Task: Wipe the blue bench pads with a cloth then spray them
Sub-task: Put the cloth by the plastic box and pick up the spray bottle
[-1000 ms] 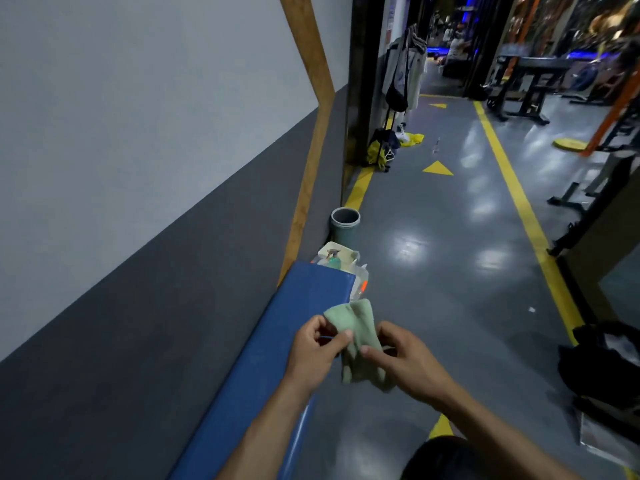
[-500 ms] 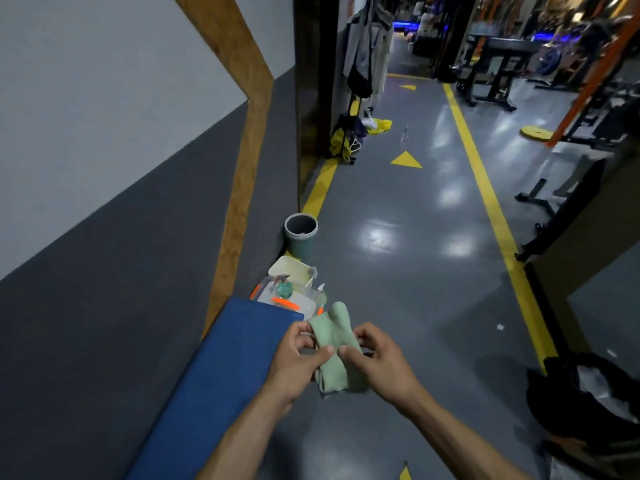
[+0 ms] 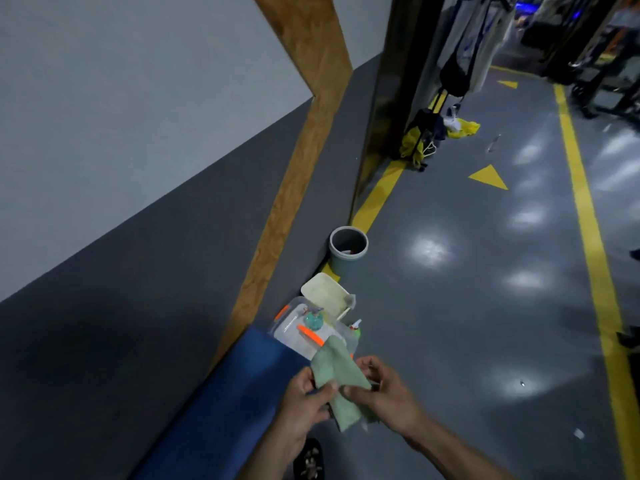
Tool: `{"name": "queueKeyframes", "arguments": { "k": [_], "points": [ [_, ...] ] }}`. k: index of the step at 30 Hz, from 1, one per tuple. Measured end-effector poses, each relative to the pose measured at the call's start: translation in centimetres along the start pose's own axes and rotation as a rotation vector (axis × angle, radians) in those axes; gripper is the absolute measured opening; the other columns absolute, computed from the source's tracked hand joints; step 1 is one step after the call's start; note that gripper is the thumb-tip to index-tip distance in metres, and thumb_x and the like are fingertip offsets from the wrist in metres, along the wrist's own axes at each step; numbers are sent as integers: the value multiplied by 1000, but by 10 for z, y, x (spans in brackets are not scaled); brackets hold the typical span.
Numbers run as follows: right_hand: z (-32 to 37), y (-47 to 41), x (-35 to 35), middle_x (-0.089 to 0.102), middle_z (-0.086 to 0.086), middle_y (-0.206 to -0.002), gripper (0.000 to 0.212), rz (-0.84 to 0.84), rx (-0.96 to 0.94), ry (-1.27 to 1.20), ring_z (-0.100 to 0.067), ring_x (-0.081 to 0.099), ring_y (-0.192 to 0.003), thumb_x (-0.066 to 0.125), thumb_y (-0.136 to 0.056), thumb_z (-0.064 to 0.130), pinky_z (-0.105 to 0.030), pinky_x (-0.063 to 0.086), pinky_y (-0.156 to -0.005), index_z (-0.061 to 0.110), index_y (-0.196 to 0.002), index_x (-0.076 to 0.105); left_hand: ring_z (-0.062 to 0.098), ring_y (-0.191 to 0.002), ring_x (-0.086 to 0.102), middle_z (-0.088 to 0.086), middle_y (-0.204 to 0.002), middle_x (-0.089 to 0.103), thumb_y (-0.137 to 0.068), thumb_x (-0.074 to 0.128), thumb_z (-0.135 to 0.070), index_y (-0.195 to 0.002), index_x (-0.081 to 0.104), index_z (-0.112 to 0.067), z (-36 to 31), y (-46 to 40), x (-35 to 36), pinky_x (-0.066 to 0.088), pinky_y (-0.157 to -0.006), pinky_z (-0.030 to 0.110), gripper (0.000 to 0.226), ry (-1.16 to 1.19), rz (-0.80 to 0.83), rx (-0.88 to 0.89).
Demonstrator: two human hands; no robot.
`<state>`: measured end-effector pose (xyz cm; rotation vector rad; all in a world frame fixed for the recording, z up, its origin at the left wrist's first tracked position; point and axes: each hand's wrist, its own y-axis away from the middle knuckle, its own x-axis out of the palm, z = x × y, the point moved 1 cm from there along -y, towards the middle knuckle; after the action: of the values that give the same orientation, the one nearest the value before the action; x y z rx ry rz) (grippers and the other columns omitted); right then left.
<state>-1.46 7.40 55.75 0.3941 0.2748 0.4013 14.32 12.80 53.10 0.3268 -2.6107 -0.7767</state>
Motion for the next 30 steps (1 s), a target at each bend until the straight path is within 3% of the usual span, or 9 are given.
{"name": "queueKeyframes", "arguments": {
  "k": [4, 9, 12, 14, 16, 18, 22, 25, 30],
  "points": [
    [4, -73, -8, 75, -9, -96, 46, 90, 71, 25, -18, 70, -89, 78, -64, 16, -26, 55, -74, 8, -107, 64, 28, -87, 72, 15, -102, 74, -84, 71, 6, -111, 61, 2, -19, -59, -6, 59, -67, 39, 29, 67, -34, -63],
    [21, -144, -27, 73, -3, -86, 47, 203, 165, 32, -6, 67, -72, 71, -63, 2, -20, 52, -64, 2, -109, 62, 26, -89, 71, 17, -110, 70, -89, 66, 4, -102, 57, -2, -32, -127, -9, 60, -72, 39, 17, 68, -119, -122],
    [25, -194, -43, 74, -3, -82, 46, 254, 172, 94, -13, 68, -71, 66, -62, 1, -26, 55, -61, 0, -107, 64, 24, -85, 70, 20, -106, 69, -84, 73, 0, -105, 55, -1, -34, -163, -4, 57, -64, 33, 27, 85, -154, -108],
    [22, -234, -54, 74, -3, -90, 37, 320, 137, 178, -15, 70, -81, 71, -67, 1, -32, 57, -69, 9, -103, 68, 25, -83, 71, 17, -102, 68, -81, 75, -4, -109, 55, -1, -30, -187, 0, 59, -64, 37, 35, 97, -185, -99],
    [15, -277, -64, 73, 0, -96, 42, 405, 152, 269, -16, 71, -89, 72, -75, -12, -32, 56, -75, 20, -102, 66, 32, -86, 70, 17, -103, 65, -88, 70, 3, -111, 55, -2, -26, -211, 4, 61, -69, 44, 28, 125, -265, -133],
    [3, -316, -73, 75, 2, -91, 46, 472, 213, 299, -13, 72, -82, 71, -76, -18, -27, 57, -67, 20, -103, 65, 26, -74, 71, 13, -92, 68, -90, 63, 8, -104, 57, -5, -16, -232, 9, 61, -63, 37, 20, 193, -354, -166],
    [-25, -383, -87, 75, -1, -79, 45, 539, 276, 384, -13, 70, -72, 73, -64, -11, -20, 53, -54, 2, -106, 60, 15, -58, 70, 3, -73, 75, -92, 58, 9, -103, 55, -3, 14, -270, 29, 56, -55, 25, 16, 337, -483, -223],
    [-58, -423, -98, 72, -16, -94, 31, 596, 304, 535, -21, 67, -77, 68, -79, -16, -22, 54, -55, 2, -104, 63, 19, -67, 69, 11, -86, 73, -90, 64, 6, -103, 61, -3, 42, -284, 43, 57, -65, 28, 16, 373, -588, -255],
    [-135, -477, -104, 73, -1, -90, 25, 659, 292, 772, -23, 69, -84, 73, -80, 1, -33, 54, -66, 23, -92, 69, 28, -80, 67, 22, -93, 73, -89, 63, 7, -92, 65, -6, 114, -305, 42, 54, -65, 27, 14, 412, -694, -284]
  ]
}}
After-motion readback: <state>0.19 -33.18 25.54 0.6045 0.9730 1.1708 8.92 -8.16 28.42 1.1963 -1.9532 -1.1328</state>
